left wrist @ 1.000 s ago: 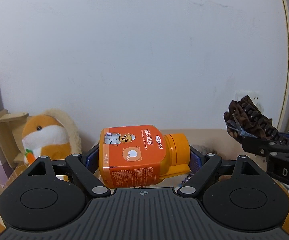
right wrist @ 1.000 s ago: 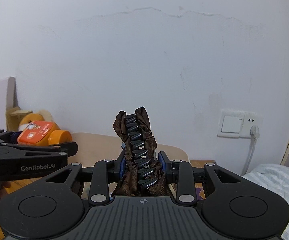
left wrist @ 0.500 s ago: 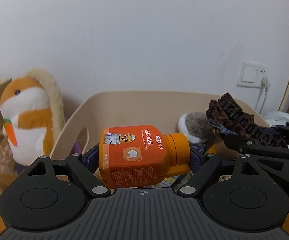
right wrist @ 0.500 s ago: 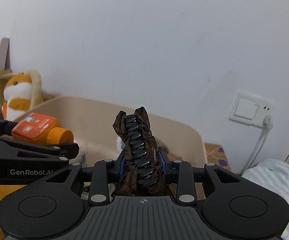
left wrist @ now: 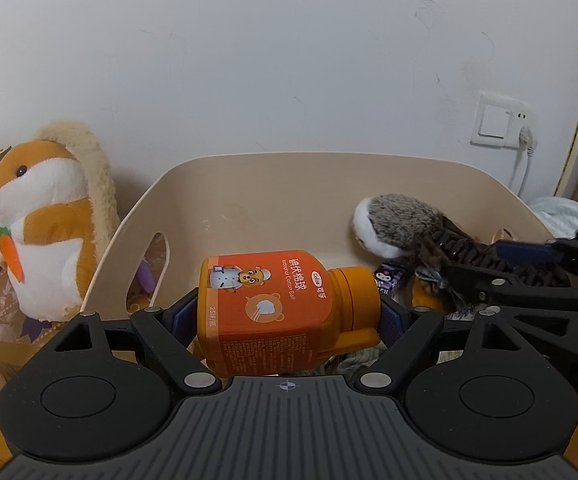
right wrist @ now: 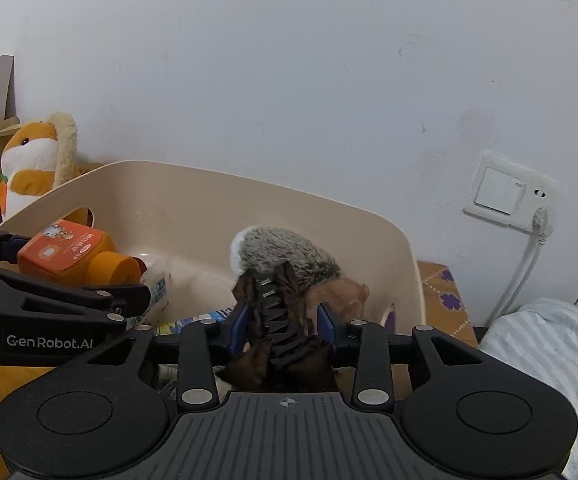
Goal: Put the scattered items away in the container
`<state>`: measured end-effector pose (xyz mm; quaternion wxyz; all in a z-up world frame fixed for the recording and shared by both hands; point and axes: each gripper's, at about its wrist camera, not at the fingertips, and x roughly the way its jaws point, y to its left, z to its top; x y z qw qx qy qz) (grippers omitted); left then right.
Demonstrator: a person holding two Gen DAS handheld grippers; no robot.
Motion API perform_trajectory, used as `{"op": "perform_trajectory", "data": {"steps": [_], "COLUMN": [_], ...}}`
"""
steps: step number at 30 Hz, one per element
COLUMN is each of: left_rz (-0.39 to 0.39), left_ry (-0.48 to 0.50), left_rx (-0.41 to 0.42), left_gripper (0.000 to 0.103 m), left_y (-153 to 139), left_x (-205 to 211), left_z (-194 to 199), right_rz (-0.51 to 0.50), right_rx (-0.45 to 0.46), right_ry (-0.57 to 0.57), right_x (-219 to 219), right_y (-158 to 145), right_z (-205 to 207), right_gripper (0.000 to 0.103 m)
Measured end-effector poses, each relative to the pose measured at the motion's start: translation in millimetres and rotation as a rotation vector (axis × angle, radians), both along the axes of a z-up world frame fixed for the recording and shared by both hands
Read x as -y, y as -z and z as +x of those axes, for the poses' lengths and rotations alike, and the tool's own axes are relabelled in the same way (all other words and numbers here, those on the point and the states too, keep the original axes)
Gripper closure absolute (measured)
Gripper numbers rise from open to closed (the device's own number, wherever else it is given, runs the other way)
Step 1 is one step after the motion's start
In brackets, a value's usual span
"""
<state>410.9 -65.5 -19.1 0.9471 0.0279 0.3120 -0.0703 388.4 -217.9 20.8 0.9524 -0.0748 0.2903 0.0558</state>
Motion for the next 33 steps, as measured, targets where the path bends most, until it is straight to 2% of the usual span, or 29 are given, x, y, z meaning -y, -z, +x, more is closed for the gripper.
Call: {"op": "perform_trajectory", "data": {"steps": [3,5,15,22,25,30,33], "left_rz": [0.005,0.01,-0.033,-0.058,-0.063,-0.056,-0.079], "left_ry": [-0.003,0.001,-0.031,-0.069,-0.09,-0.106,-0.104], "left_rx": [0.005,-0.003,0.056,0.063,0.053,0.069,0.063], "left_gripper": [0.017,0.017,0.016,0.016,0.016,0.016,0.016], "left_y": [-1,-1,-23,-29,-28,-29,-30], "left_x": [0,1,-7,-16,-21,-26,-30], "left_z": [-3,-5,-24,-41,-48,-62,-72], "right_rz": [0.005,0.021,0.069,0.129,0.158,0.165,0.172], "right_rx": [0.02,0.035,0.09,0.095,0.084,0.071,0.078], "right_ry": [0.002,0.008,0.022,0.051,0.06,0.059,0.059], "right_x": [5,8,17,24,25,22,20], "right_y": [-3,-7,-22,-29,-29,-29,-30], "right_z": [-7,-13,-39,-55,-60,-70,-80], "right_gripper": [0.049,0.041,0.033,0.023,0.015,0.015,0.013]}}
